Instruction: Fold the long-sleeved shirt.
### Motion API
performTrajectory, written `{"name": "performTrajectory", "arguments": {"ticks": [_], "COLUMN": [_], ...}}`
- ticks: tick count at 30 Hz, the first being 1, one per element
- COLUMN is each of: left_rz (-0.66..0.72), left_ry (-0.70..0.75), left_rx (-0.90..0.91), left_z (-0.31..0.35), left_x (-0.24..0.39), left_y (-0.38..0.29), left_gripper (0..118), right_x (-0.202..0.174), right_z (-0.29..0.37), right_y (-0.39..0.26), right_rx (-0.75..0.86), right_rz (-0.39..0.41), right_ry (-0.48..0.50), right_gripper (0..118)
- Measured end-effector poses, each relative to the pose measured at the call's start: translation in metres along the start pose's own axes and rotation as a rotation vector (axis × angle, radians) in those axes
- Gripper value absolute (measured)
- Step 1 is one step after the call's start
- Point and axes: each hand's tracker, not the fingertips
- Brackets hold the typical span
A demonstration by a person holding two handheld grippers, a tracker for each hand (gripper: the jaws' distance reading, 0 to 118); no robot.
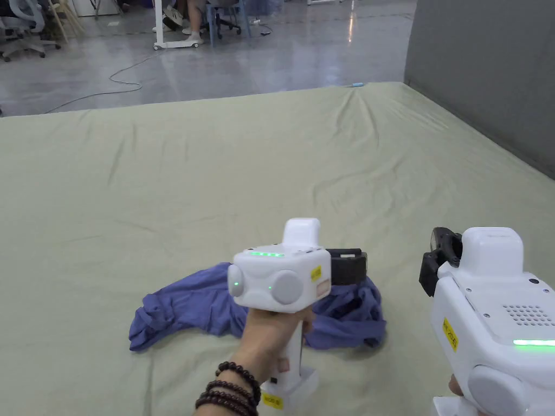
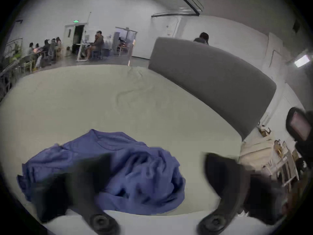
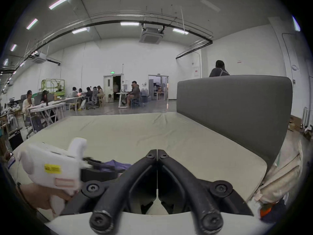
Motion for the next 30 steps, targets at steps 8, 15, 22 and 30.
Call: {"name": "performTrajectory", "arguments": {"ticks": [8,15,22,30], "left_rz": [-0.031,0.056,0.043,0.086], "left_ry": [0.302,0.48,0.43,0.472], "left_rx": [0.253,0.287,0.195,0.061], "left_z": [0.162,0.251,0.236,0.145], "left_x": [-0.038,-0.033,-0.038,-0.099], "left_y": [-0.022,-0.086,-0.075,0.004], "left_gripper": [116,0,0,75], "right_x": [-0.017,-0.025,-0.034,-0.03], "right_z": [-0.001,0.009,0.013,0.0], "right_y": [-0.004,0.0,-0.003,-0.012], "right_rx": [-0.024,-0.018,-0.018,-0.047], "right_rz": [0.007,0.029,0.024,0.052], "right_ry": [0.097,0.132,0.156,0.154], "right_gripper": [0,0,0,0]}}
